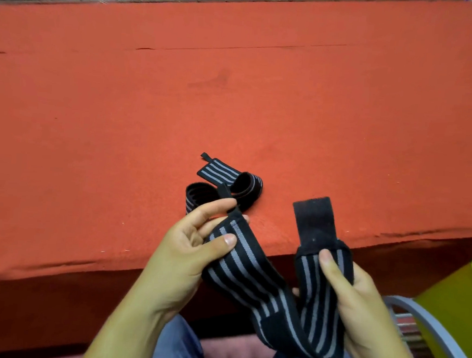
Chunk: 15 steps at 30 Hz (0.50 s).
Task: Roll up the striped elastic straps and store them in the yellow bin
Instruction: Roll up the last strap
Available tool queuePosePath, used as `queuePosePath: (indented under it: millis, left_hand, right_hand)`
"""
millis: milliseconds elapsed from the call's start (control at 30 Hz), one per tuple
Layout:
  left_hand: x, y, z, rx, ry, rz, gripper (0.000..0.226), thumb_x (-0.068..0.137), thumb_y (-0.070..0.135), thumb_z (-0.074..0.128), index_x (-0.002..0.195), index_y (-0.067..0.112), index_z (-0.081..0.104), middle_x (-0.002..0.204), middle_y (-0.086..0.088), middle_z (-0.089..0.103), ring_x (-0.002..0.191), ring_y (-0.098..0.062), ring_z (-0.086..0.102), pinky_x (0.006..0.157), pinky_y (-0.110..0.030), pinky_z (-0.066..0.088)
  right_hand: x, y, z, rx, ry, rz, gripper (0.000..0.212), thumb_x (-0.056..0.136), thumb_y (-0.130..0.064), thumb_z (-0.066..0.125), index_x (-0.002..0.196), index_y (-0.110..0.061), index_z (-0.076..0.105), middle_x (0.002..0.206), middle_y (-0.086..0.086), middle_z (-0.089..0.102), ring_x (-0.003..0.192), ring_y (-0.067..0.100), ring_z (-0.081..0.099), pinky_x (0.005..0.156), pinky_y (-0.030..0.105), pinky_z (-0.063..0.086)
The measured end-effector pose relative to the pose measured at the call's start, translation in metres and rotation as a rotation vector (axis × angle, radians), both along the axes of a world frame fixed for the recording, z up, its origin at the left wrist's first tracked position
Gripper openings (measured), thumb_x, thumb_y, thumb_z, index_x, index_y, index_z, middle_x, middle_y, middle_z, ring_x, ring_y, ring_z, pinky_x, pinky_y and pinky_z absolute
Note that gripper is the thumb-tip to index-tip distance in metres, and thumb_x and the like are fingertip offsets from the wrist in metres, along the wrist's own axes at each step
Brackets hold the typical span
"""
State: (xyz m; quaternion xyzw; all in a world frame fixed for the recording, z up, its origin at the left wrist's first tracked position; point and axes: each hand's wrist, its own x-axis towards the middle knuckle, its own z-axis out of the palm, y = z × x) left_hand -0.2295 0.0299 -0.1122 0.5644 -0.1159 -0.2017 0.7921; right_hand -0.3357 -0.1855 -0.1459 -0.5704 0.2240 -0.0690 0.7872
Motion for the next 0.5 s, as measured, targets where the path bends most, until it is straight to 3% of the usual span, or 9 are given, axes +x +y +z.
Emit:
queuePosePath:
  millis: [100,200,233,300,367,433,500]
  left_hand:
    - [-0.005,-0.001,0.005,0.023,-0.027,-0.056,0.051,0.083,0.003,0.07,0.126,0.029,0.071,0.124,-0.013,0.074,0.11,-0.024,0.073,0.085,-0.029,0.059]
    - [-0.008,-0.004,0.007,0.052,-0.04,-0.059,0.048,0.09,0.006,0.074,0.133,0.024,0.065,0.121,-0.013,0.075,0.109,-0.024,0.074,0.085,-0.029,0.059]
    - [-0.009,-0.004,0.008,0.063,-0.036,-0.045,0.045,0.091,0.01,0.073,0.133,0.023,0.064,0.118,-0.014,0.076,0.106,-0.023,0.074,0.084,-0.028,0.06]
    - [-0.01,-0.006,0.007,0.094,-0.03,-0.026,0.041,0.089,0.02,0.065,0.13,0.023,0.066,0.108,-0.013,0.078,0.098,-0.022,0.076,0.082,-0.027,0.06]
    - [-0.01,-0.007,0.006,0.143,-0.032,-0.036,0.04,0.09,0.024,0.063,0.13,0.025,0.066,0.104,-0.013,0.079,0.096,-0.023,0.076,0.081,-0.027,0.059]
    - [-0.01,-0.009,0.002,0.199,-0.046,-0.041,0.041,0.091,0.022,0.065,0.131,0.026,0.064,0.102,-0.01,0.078,0.094,-0.022,0.075,0.081,-0.029,0.058]
    - [-0.011,-0.012,-0.002,0.301,-0.123,-0.048,0.04,0.095,0.019,0.069,0.131,0.034,0.063,0.098,-0.01,0.074,0.088,-0.02,0.071,0.079,-0.033,0.056]
  right_hand:
    - [0.0,-0.004,0.004,-0.009,-0.016,-0.057,0.079,0.049,-0.078,0.091,0.096,-0.015,0.081,0.091,0.019,0.076,0.085,0.035,0.073,0.091,0.06,0.056]
    - [0.0,-0.006,0.005,-0.002,-0.052,-0.041,0.052,0.073,-0.06,0.086,0.097,-0.015,0.083,0.092,0.015,0.078,0.083,0.026,0.075,0.087,0.049,0.056]
    - [0.0,-0.006,0.005,0.012,-0.056,-0.021,0.051,0.073,-0.058,0.087,0.098,-0.014,0.083,0.095,0.016,0.079,0.085,0.026,0.076,0.086,0.047,0.056]
    - [0.0,-0.003,0.007,0.052,-0.072,0.046,0.07,0.061,-0.065,0.092,0.104,-0.011,0.083,0.104,0.019,0.079,0.093,0.03,0.078,0.085,0.046,0.061]
    - [0.001,0.001,0.008,0.117,-0.08,0.112,0.082,0.057,-0.066,0.095,0.112,-0.007,0.08,0.117,0.024,0.077,0.107,0.035,0.076,0.096,0.047,0.062]
    - [0.004,0.008,0.008,0.174,-0.085,0.178,0.069,0.075,-0.055,0.088,0.121,-0.004,0.077,0.127,0.025,0.073,0.12,0.037,0.071,0.106,0.049,0.056]
    - [0.006,0.017,0.009,0.2,-0.065,0.236,0.047,0.091,-0.042,0.069,0.122,-0.007,0.077,0.129,0.023,0.073,0.124,0.038,0.069,0.108,0.046,0.054]
